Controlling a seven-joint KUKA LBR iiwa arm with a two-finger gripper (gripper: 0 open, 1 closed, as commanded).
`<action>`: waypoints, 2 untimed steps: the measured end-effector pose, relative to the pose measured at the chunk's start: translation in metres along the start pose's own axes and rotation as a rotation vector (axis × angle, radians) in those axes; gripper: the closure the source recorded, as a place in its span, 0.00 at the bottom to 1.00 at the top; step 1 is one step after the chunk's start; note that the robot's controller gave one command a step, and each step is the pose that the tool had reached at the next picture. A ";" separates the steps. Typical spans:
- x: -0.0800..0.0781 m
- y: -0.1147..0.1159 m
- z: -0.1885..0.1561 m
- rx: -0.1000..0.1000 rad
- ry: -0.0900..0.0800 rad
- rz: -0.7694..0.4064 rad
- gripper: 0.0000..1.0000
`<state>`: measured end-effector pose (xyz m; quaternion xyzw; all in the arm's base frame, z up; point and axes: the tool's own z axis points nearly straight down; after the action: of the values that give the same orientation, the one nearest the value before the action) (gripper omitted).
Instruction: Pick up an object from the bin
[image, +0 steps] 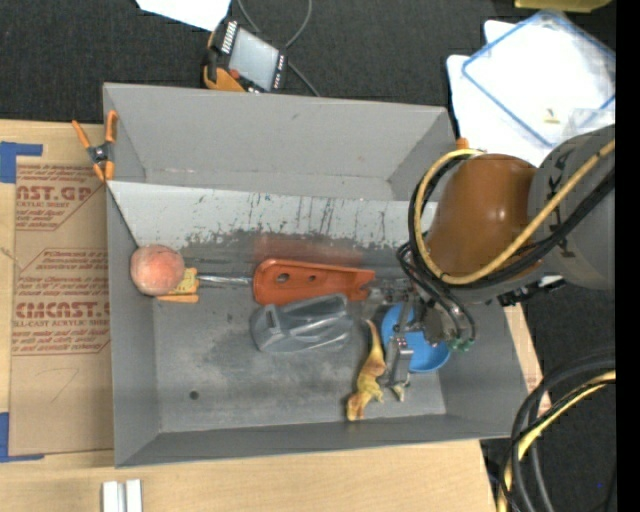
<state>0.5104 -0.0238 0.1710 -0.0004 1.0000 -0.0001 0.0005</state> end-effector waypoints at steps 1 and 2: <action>0.000 0.000 0.000 0.000 0.000 0.000 0.00; -0.008 -0.019 -0.026 0.001 -0.004 -0.051 0.00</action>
Offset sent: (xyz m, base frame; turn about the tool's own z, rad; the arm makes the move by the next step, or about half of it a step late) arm 0.0069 -0.0189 0.0255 -0.0509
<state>0.5186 -0.0431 0.1970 -0.0257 0.9997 -0.0006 0.0024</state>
